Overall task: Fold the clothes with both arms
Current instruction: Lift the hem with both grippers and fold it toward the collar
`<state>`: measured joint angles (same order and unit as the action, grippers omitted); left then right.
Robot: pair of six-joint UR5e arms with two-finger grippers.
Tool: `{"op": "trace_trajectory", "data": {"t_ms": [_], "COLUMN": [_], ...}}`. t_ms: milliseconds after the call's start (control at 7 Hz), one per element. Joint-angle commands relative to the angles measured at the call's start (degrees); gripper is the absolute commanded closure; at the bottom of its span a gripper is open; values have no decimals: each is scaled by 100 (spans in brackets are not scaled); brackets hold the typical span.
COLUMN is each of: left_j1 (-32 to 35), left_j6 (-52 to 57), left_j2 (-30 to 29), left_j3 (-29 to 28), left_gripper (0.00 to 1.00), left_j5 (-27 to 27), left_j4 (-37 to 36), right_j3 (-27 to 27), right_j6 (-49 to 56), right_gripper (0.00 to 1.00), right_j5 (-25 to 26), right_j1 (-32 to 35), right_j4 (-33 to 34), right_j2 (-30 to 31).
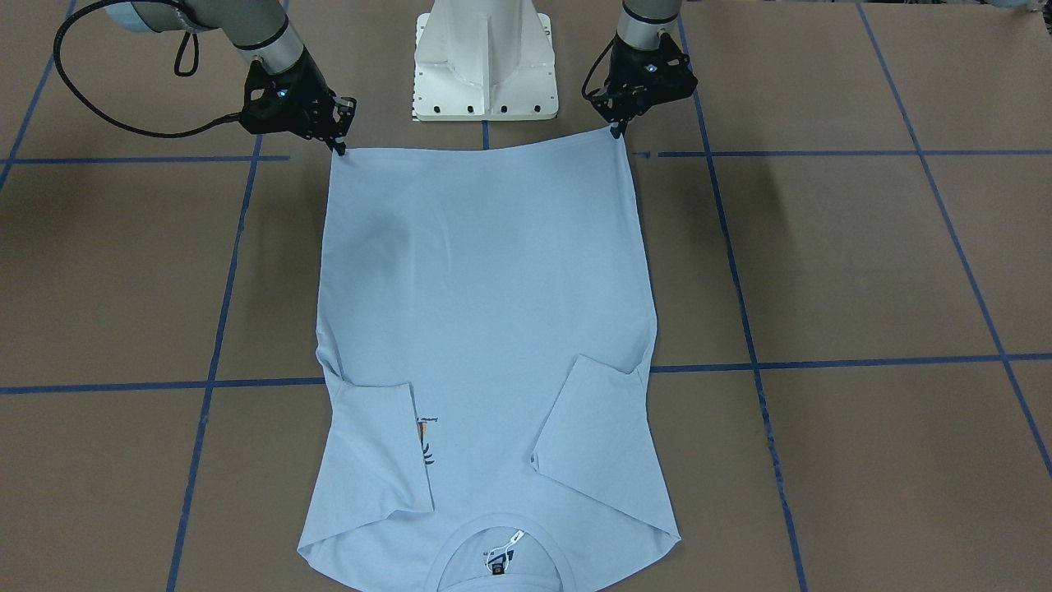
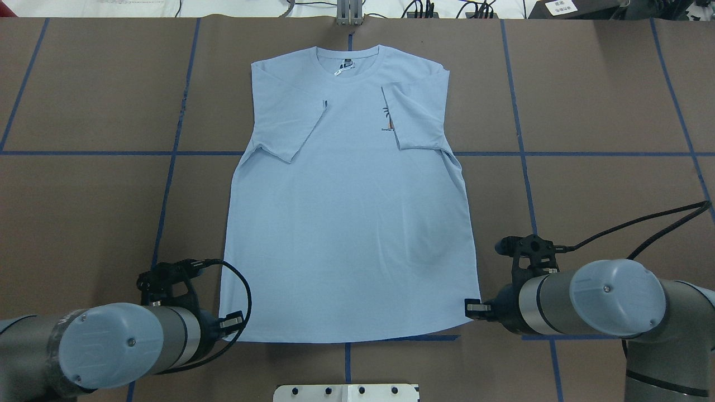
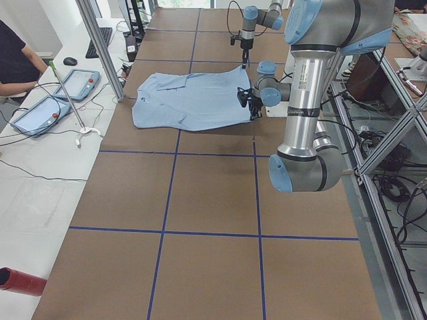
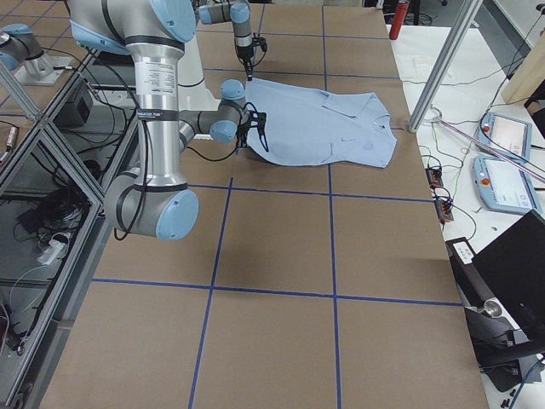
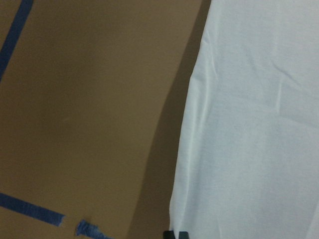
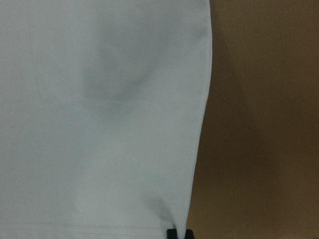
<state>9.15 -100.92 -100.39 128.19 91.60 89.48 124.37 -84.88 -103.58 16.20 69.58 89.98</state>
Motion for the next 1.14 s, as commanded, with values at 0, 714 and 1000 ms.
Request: {"op": "trace_trajectory", "data": {"t_ms": [0,714,1000], "left_j1": [-456,-356,592], "left_j6": [54,789,1642], "left_j2": [2,-59,-217], "left_j3": [792,936,779], "left_gripper": [100,100,100], "left_j5": [16,69,295], "left_j4": [-911,-994,-994], "right_j3": [665,22,-263], "right_j6": [-72,32,269], "right_gripper": [100,100,100], "right_j5": [-757,-1217,-1217], "right_j1": [-387,466,1163], "right_j4": [3,3,3], "right_j2": [719,-88,-577]}}
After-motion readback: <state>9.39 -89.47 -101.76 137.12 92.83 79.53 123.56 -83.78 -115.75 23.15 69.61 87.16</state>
